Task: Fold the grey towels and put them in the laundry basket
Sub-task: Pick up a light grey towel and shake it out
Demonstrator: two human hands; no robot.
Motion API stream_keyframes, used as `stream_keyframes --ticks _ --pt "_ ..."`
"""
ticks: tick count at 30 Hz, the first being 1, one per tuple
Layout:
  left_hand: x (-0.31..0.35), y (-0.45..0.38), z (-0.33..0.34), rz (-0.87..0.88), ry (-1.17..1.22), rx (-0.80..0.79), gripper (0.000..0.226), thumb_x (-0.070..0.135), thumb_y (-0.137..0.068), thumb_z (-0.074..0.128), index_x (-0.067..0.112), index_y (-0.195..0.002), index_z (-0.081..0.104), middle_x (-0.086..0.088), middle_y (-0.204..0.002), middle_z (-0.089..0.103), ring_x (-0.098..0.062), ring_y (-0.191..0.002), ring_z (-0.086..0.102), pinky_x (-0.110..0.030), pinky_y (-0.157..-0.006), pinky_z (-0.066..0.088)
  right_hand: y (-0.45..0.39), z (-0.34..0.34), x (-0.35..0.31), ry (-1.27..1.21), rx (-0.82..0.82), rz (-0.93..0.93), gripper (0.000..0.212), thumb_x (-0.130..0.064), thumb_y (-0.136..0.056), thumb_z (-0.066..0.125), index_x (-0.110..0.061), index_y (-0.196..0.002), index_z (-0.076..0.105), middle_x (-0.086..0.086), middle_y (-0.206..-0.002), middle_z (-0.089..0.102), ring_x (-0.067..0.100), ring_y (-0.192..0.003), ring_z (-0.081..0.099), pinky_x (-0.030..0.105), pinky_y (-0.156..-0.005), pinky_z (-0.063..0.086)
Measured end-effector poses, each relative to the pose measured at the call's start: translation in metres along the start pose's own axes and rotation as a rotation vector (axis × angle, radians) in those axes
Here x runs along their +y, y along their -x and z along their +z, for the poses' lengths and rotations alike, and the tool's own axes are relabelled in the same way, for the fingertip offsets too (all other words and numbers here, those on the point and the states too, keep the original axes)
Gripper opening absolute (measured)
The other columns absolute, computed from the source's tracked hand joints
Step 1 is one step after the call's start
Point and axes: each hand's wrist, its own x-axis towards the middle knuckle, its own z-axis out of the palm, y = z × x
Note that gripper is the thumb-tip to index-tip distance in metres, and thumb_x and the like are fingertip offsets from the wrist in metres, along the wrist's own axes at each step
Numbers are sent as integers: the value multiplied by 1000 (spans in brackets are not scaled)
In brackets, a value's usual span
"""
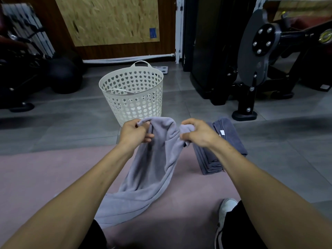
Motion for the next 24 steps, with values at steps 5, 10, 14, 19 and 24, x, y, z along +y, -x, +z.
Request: stream_keyframes --ticks 5,10,14,19,24 --pt "3 5 1 133 -144 -123 14 6 -86 65 14 -94 57 -4 -60 62 -19 -49 58 -29 -55 51 3 1 -4 -79 111 -132 36 -2 -73 76 -15 -103 62 0 -85 66 13 -74 62 25 -63 53" --pt "-2 11 10 315 -378 -410 46 21 -71 83 26 -113 65 11 -93 63 -4 -82 59 -15 -74 46 7 1 -8 -238 7 -297 15 -1 -84 71 -13 -91 69 3 -77 69 9 -73 63 33 -72 55" --pt "-11 11 15 349 -318 -398 22 21 -77 77 13 -62 64 1 -60 56 -7 -59 46 -24 -58 37 15 1 -8 -123 -63 -371 19 -14 -95 58 -18 -92 76 17 -82 71 16 -74 62 41 -75 52" --pt "-5 6 18 302 -380 -221 17 20 -80 75 13 -66 68 3 -58 54 -5 -54 43 -19 -51 33 13 -1 -6 172 306 -308 17 -19 -90 60 -22 -89 77 3 -73 63 16 -70 56 27 -64 44" --pt "-6 6 21 323 -417 -117 14 22 -79 75 11 -72 70 2 -59 55 -7 -54 44 -17 -48 33 9 2 -4 181 339 -152 23 -23 -83 65 -5 -69 62 5 -60 58 18 -59 52 27 -55 44"
